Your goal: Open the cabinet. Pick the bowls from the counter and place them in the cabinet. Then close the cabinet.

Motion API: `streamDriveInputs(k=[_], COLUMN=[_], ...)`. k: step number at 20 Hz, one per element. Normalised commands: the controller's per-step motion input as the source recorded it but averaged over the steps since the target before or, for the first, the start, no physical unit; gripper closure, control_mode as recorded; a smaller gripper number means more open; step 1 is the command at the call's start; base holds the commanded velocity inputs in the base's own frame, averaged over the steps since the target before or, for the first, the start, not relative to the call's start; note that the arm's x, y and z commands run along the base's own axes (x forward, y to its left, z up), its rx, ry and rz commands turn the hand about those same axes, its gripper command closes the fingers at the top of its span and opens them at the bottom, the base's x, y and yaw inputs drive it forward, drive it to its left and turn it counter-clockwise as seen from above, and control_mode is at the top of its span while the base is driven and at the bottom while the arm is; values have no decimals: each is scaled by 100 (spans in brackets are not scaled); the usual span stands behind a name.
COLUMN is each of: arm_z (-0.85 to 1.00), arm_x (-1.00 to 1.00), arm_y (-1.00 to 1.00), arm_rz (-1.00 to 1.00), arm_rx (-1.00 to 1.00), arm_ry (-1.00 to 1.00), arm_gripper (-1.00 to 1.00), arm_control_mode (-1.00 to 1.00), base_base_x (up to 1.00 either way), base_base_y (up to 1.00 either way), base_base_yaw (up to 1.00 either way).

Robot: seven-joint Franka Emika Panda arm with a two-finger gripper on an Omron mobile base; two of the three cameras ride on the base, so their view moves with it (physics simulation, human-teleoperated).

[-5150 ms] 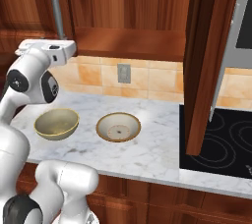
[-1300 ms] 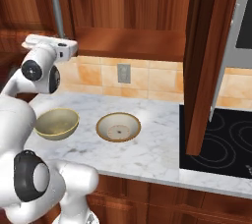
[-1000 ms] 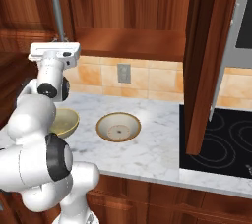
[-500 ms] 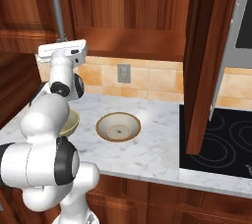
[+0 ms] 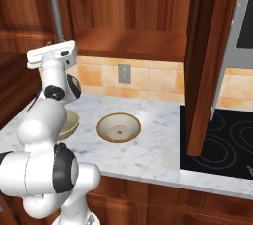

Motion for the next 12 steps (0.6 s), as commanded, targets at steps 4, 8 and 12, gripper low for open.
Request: streamDriveInputs(k=[4, 8, 12], arm_z=[72, 100, 100], arm_x=[-87, -100, -100], arm_y=[100, 100, 100], arm_rz=[24, 23, 24], arm_rx=[-3, 0, 0], arm_ry=[-8, -12, -7], arm_gripper=[100, 100, 100], arm_control_mode=[-100, -100, -100], base_base_x=[0, 0, 0], base_base_y=[0, 0, 0], base_base_yaw=[0, 0, 0])
